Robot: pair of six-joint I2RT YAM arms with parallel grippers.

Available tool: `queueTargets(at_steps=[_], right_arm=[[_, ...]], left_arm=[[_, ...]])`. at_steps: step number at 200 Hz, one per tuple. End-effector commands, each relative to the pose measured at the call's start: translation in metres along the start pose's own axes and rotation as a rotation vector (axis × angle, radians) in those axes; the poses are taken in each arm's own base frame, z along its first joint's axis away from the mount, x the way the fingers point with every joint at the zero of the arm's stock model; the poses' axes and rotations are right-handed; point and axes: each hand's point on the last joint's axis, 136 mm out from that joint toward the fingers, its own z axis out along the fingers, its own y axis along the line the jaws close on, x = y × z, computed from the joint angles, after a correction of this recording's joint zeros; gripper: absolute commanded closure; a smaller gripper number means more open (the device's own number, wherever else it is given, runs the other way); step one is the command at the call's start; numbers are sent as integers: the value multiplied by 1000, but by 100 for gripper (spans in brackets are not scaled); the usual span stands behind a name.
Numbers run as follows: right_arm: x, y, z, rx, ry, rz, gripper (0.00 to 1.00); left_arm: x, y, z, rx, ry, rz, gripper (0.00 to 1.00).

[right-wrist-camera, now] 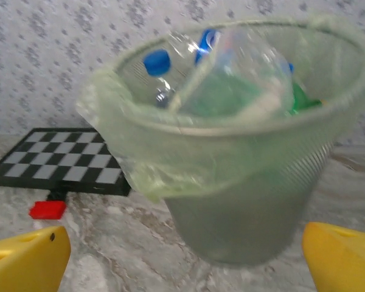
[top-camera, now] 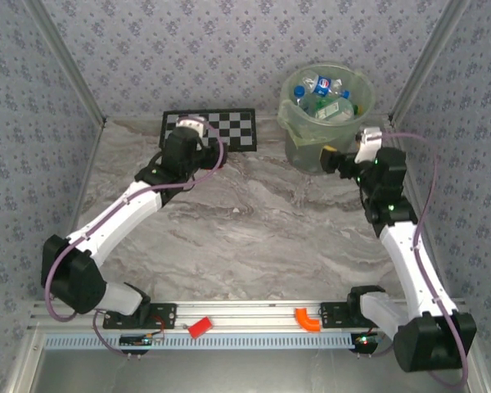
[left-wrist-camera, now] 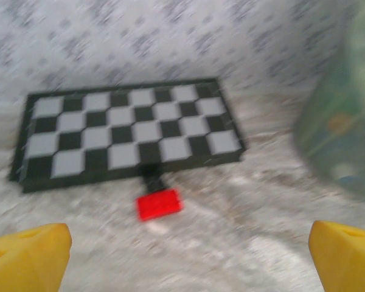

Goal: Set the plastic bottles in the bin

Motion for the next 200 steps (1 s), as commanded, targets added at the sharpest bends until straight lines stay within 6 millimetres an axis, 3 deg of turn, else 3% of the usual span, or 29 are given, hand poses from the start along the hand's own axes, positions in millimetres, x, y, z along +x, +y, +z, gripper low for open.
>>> queueTargets(at_steps=[1, 32, 49, 70, 101, 134, 170, 190, 200], right_arm=[[27, -25, -5, 165, -13, -5, 0], [79, -50, 5, 311, 17, 0, 0], [107, -55, 14, 342, 44, -89, 0], [137, -67, 20, 399, 78, -169, 1], [159, -78, 33, 420, 91, -159, 1], [171, -80, 44, 416, 41, -198, 0], [184, -79, 46, 365, 29, -176, 0], [192, -81, 49, 338, 13, -185, 1], [191, -78, 48, 336, 1, -194, 1]], left_arm=[[20, 55, -8, -177, -45, -21, 0], [65, 123, -17, -380, -71, -53, 0], [86, 154, -24, -510, -41, -26, 0], [105, 180, -27, -622, 7, 50, 0], [124, 208, -15, -681, 30, 54, 0], [143, 219, 11, -618, 18, 62, 0], [130, 218, 11, -492, -151, 11, 0], [141, 226, 10, -498, -187, -24, 0], [144, 220, 16, -451, -177, -9, 0]])
